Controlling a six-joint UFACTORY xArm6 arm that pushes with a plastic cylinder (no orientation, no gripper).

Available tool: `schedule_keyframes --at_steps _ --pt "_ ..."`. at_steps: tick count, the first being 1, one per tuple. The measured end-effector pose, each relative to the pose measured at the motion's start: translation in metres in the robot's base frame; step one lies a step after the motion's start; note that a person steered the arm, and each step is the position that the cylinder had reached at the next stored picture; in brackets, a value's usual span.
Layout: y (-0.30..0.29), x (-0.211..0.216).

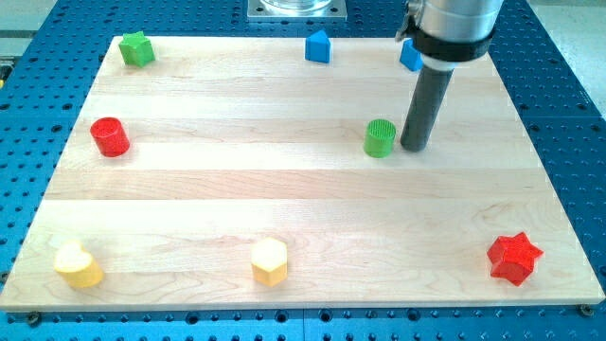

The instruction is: Move the green circle to the center of the board

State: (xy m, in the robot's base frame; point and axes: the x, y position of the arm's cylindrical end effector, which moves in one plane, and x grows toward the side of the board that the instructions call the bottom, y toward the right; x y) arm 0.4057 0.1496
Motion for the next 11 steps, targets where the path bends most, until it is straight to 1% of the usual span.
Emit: schedule_keyframes --at_steps 2,3,4,5,6,7,8,9,11 --pt "-0.05 -0.023" --pt "-0.116 -0.02" --pt "-0.103 -0.014" --pt "-0.067 -0.022" --pt "-0.005 -0.031" --pt "-0.026 0.024" --pt "-0.088 0.031" --pt "-0.133 0.031" --pt "-0.049 -0.014"
